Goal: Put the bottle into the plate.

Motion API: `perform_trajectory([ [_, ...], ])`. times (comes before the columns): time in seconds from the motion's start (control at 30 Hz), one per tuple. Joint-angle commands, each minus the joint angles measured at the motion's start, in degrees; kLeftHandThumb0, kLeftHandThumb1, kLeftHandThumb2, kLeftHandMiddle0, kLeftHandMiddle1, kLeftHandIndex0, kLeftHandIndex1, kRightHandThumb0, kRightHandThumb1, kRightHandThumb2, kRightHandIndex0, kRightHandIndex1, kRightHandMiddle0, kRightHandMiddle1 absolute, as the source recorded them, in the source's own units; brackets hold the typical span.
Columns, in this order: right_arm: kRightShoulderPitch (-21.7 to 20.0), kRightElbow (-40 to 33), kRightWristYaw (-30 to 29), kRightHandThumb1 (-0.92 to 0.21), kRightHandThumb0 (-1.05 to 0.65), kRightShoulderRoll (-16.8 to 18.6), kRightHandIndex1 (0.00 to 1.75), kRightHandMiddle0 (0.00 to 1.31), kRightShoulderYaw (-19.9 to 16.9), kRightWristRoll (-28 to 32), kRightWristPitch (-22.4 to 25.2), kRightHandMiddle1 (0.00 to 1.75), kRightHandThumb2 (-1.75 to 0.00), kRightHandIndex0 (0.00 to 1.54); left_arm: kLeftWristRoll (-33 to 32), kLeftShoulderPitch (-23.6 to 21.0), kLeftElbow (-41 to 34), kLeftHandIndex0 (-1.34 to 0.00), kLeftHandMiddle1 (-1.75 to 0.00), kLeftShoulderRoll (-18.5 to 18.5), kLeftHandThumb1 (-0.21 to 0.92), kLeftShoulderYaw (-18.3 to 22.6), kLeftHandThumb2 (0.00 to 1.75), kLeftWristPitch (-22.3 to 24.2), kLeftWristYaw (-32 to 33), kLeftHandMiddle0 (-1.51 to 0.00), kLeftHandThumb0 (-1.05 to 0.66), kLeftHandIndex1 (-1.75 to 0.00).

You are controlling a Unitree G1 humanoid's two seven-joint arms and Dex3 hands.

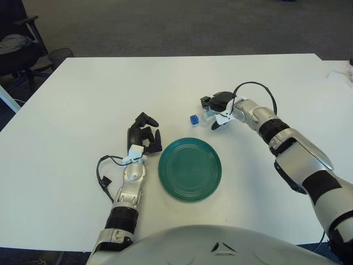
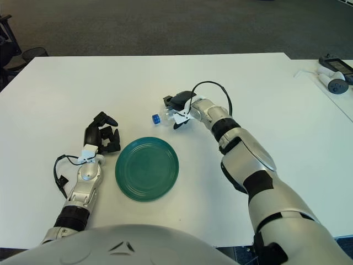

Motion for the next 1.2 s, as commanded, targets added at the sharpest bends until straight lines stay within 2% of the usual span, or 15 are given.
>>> perform_trajectory([
  [0.0,5.99,0.71,-5.55,-0.31,-0.49,0.70,1.74,0.62,-0.62,1.14,-2.60,1.75,-1.29,0.95,0.06,1.89,2.40,-0.74,-1.75,0.18,0.15,0.20,1.52,2.35,-0.16,-1.26,-0.54,-1.75],
  [0.17,8.49,1.63,-15.85,-0.23,-0.50,0.86,1.75,0.68,-2.29,1.86,-5.77,1.75,-1.42,1.07,-0.81,1.95,2.69,-0.74,-1.75,0.05,0.16,0.37,1.51,1.42,-0.93,-1.26,-0.53,-1.75],
  [0.33,8.81,3.54,-20.89,-0.19,-0.52,1.61,1.75,0.71,-3.07,2.54,-7.60,1.75,-1.47,1.13,-1.41,1.65,3.50,-0.73,-1.75,0.21,0.17,0.53,1.50,0.63,-1.34,-1.25,-0.53,-1.75],
  [0.67,8.61,6.36,-24.79,-0.17,-0.52,2.57,1.75,0.72,-4.30,3.51,-9.78,1.75,-1.49,1.19,-0.54,0.89,5.44,-0.73,-1.75,0.24,0.17,0.68,1.50,-0.75,-0.18,-1.26,-0.53,-1.75],
  [0.83,8.68,6.65,-26.33,-0.18,-0.52,2.82,1.75,0.72,-4.61,3.70,-10.23,1.75,-1.48,1.21,-0.50,0.91,4.65,-0.74,-1.75,0.34,0.16,0.59,1.51,0.57,-0.50,-1.27,-0.53,-1.75],
  [1.07,9.07,5.90,-27.59,-0.19,-0.51,2.93,1.75,0.71,-5.65,4.95,-10.57,1.75,-1.47,1.23,-0.91,0.99,4.63,-0.73,-1.75,0.26,0.17,0.63,1.50,0.20,-0.86,-1.25,-0.53,-1.75],
  [1.17,8.07,2.41,-26.55,-0.19,-0.51,1.77,1.75,0.70,-7.15,6.26,-11.02,1.75,-1.46,1.23,-1.01,0.90,4.85,-0.73,-1.75,0.44,0.17,0.64,1.50,0.09,-1.13,-1.25,-0.53,-1.75],
])
